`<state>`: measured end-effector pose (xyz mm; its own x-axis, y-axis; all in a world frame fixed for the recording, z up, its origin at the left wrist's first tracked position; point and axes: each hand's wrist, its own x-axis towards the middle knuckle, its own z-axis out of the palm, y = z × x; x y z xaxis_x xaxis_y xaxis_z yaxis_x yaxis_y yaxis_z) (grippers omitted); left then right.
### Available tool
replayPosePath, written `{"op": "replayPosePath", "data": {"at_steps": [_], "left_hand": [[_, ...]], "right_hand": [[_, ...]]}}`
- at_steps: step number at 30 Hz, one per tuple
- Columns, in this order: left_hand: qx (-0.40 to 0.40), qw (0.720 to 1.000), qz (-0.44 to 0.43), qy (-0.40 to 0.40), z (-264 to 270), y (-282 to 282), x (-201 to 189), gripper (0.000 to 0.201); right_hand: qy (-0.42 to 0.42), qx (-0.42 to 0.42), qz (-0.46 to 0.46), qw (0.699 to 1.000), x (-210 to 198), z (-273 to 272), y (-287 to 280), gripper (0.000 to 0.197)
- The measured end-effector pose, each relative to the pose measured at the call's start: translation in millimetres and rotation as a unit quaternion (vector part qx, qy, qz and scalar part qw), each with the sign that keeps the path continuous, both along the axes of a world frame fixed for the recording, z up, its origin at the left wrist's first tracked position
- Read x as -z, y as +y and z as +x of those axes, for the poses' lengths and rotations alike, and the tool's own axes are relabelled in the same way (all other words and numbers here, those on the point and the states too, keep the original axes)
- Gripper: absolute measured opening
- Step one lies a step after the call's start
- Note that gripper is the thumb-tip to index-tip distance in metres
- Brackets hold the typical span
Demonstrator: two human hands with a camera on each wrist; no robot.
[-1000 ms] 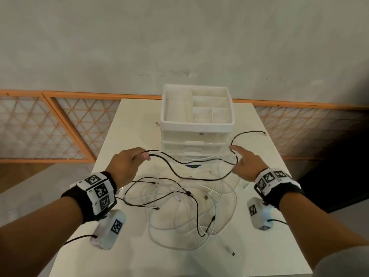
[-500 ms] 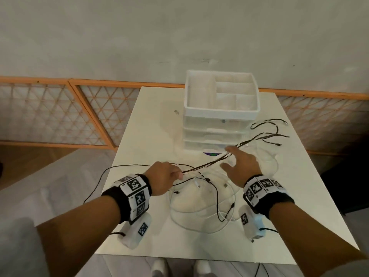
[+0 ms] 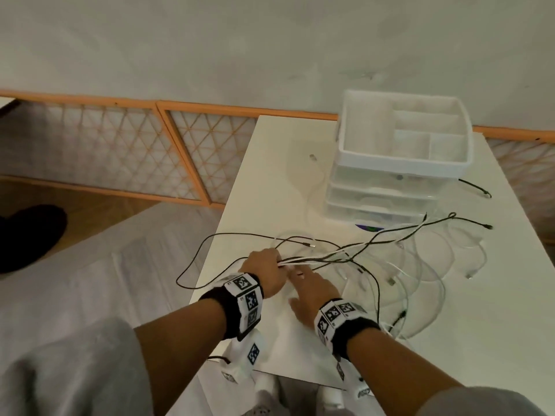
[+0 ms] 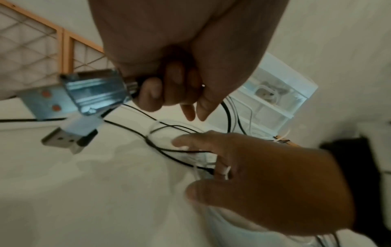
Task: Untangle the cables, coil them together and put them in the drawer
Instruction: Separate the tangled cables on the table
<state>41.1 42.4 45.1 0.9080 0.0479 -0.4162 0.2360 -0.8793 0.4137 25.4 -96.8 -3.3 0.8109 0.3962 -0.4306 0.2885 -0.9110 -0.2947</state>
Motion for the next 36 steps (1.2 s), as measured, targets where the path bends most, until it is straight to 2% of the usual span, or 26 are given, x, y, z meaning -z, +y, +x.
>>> {"op": "replayPosePath", "data": {"at_steps": [4,6,12,15,18,20,22,24,26,27,30,32,34,36], "left_hand": [[-0.037,0.999,0.033,0.022,9,27,10,0.022],[-0.028,0.997,0.054,0.046,13,37,16,0.029],[0.051,0.989,0.110,0.084,18,45,34,0.040],[0.071,0.986,0.128,0.076,14,41,44,0.037],[0.070,0.987,0.120,0.079,9,35,41,0.031],[0.077,0.988,0.098,0.086,9,29,33,0.026],[0.078,0.992,0.035,0.093,16,20,18,0.020],[0.083,0.991,-0.052,0.092,26,5,-5,0.029],[0.097,0.984,-0.129,0.076,36,-14,-37,0.030],[0.104,0.979,-0.164,0.065,39,-23,-53,0.030],[0.094,0.970,-0.224,0.023,44,-42,-87,0.037],[0.092,0.965,-0.247,-0.011,44,-47,-97,0.033],[0.126,0.967,-0.216,-0.047,43,-49,-101,0.027],[0.153,0.972,-0.165,-0.059,39,-47,-96,0.024]], "right_hand": [[-0.036,0.024,-0.010,0.999,9,7,-31,0.026],[-0.034,0.047,-0.007,0.998,11,11,-51,0.020],[-0.084,0.176,0.018,0.981,1,20,-114,0.014],[-0.084,0.242,0.002,0.967,-4,20,-137,0.018],[-0.061,0.253,-0.013,0.966,-12,14,-137,0.023],[-0.092,0.232,-0.019,0.968,-22,7,-127,0.029],[-0.161,0.199,0.049,0.966,-39,0,-111,0.022],[-0.185,0.131,0.126,0.966,-57,-9,-90,0.020],[-0.192,0.072,0.152,0.967,-72,-15,-68,0.033],[-0.199,0.070,0.161,0.964,-79,-14,-61,0.037],[-0.245,0.138,0.207,0.937,-95,4,-58,0.023],[-0.263,0.173,0.213,0.925,-110,17,-71,0.010],[-0.279,0.217,0.248,0.902,-131,26,-90,0.004],[-0.299,0.281,0.266,0.872,-154,36,-115,0.014]]}}
